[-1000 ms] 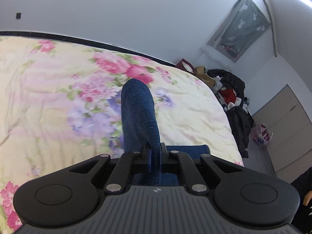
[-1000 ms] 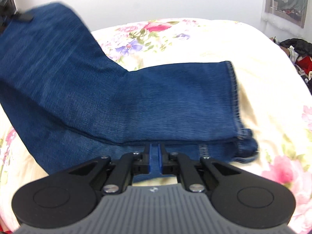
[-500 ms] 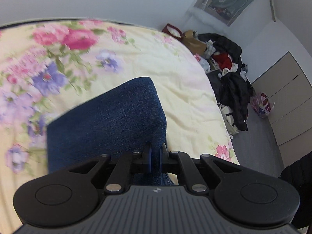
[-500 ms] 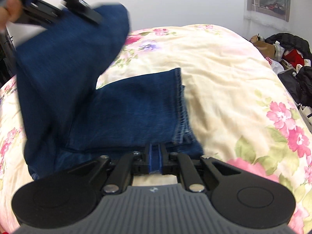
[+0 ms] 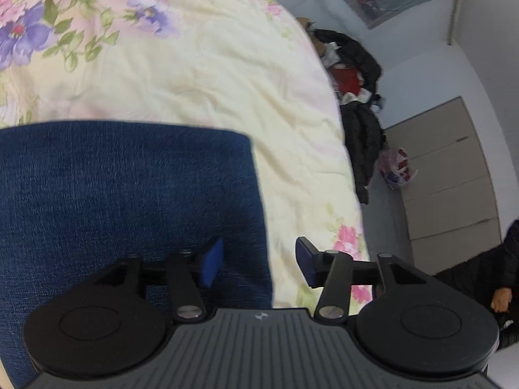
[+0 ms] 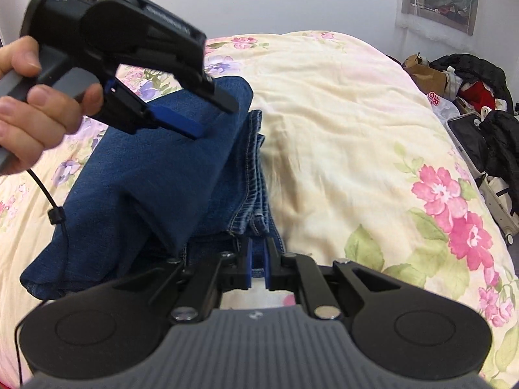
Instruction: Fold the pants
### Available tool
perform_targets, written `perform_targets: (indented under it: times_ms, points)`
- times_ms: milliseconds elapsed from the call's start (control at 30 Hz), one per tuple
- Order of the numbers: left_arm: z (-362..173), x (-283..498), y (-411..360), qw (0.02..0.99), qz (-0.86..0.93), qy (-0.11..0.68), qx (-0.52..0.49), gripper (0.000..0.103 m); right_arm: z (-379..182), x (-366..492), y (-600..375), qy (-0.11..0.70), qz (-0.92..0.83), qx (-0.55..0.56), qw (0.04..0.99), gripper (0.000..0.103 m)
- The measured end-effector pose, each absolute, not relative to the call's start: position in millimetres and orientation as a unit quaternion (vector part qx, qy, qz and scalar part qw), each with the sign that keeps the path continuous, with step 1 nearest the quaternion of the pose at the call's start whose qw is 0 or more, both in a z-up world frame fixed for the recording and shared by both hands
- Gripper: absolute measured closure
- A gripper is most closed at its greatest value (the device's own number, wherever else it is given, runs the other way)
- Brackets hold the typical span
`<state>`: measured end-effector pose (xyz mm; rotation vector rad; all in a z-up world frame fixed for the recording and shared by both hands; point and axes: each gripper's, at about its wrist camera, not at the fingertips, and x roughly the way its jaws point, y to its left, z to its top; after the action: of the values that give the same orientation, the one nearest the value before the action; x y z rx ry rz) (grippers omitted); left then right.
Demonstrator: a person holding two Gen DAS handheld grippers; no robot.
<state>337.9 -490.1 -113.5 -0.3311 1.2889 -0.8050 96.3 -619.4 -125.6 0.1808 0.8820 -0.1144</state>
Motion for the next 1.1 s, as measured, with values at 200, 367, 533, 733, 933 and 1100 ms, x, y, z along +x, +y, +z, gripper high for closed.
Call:
perform_targets:
  times_ms: [200, 367, 533, 733, 933, 1100]
  points:
    - [-68, 322, -456, 0.753, -0.386, 0.526, -0.083, 0.043, -109, 84, -606, 0.412, -0.061, 0.082, 0.905, 0.099]
    - [-62, 319, -414, 0.783, -0.360, 0.505, -0.042, 0.043, -90, 78, -587, 0.391, -0.040, 0.108, 0.913, 0.062]
    - [-81, 314, -363, 0.794, -0.331, 0.510, -0.008, 0.043, -99, 96, -574, 0.392, -0.049, 0.124, 0.910, 0.060]
    - [-97, 303, -327, 0.799, -0.323, 0.507, 0.033, 0.043, -117, 115, -578, 0.402, -0.067, 0.179, 0.895, 0.076]
    - [-112, 296, -320, 0.800, -0.337, 0.492, 0.060, 0.049, -80, 119, -572, 0.376, -0.071, 0.134, 0.914, 0.100]
    - [-137, 277, -324, 0.797, -0.368, 0.472, 0.083, 0.073, -106, 126, -591, 0.413, -0.110, 0.131, 0.894, 0.101]
